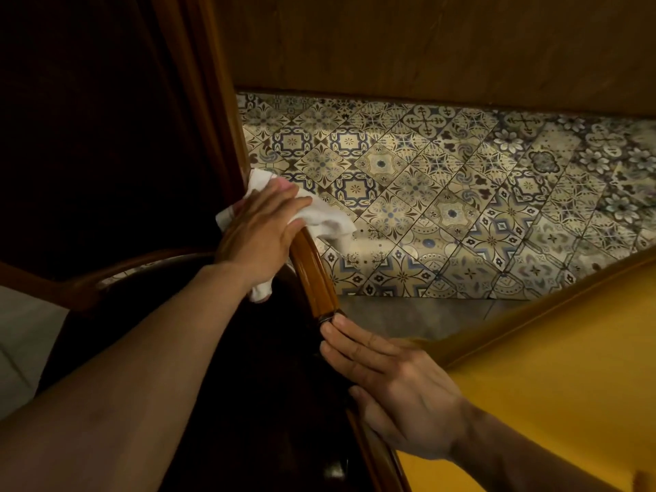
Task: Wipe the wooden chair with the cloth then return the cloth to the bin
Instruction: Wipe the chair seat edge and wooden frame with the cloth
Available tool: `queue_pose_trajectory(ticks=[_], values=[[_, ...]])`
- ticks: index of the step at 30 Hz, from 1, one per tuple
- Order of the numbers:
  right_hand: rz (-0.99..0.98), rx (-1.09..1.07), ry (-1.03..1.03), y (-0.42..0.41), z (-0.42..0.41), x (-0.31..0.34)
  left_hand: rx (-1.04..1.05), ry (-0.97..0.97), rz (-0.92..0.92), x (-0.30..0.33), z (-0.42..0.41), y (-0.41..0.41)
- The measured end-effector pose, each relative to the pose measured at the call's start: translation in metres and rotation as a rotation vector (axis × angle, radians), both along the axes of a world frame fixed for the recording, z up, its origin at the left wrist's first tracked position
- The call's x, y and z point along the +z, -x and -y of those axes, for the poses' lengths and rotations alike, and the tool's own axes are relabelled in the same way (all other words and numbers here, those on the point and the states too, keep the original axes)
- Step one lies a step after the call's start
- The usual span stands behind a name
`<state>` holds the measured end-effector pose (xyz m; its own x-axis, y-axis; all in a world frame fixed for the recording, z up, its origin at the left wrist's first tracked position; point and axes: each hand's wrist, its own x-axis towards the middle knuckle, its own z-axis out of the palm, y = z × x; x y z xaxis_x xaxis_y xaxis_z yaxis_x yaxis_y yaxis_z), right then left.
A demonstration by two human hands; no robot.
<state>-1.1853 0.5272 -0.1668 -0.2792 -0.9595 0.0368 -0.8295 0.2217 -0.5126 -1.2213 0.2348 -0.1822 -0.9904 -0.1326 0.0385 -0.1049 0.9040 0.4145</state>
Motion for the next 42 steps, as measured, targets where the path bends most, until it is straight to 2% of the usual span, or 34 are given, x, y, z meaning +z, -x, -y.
queue_pose_trajectory(ticks=[5, 9, 16, 27, 42], values=[[0.009, -0.004, 0.001, -0.002, -0.005, -0.002, 0.073, -0.068, 0.028, 0.0, -0.018, -0.008], [-0.042, -0.002, -0.044, -0.004, -0.004, 0.0, 0.045, -0.108, 0.011, 0.002, -0.04, -0.033], [-0.073, -0.011, -0.118, -0.006, -0.004, 0.007, -0.005, -0.093, -0.005, 0.009, -0.073, -0.061], [-0.162, 0.001, -0.242, -0.019, -0.006, 0.019, -0.042, -0.139, 0.085, 0.022, -0.1, -0.092], [-0.187, -0.038, -0.267, -0.049, -0.023, 0.041, -0.069, -0.136, 0.142, 0.036, -0.121, -0.111]])
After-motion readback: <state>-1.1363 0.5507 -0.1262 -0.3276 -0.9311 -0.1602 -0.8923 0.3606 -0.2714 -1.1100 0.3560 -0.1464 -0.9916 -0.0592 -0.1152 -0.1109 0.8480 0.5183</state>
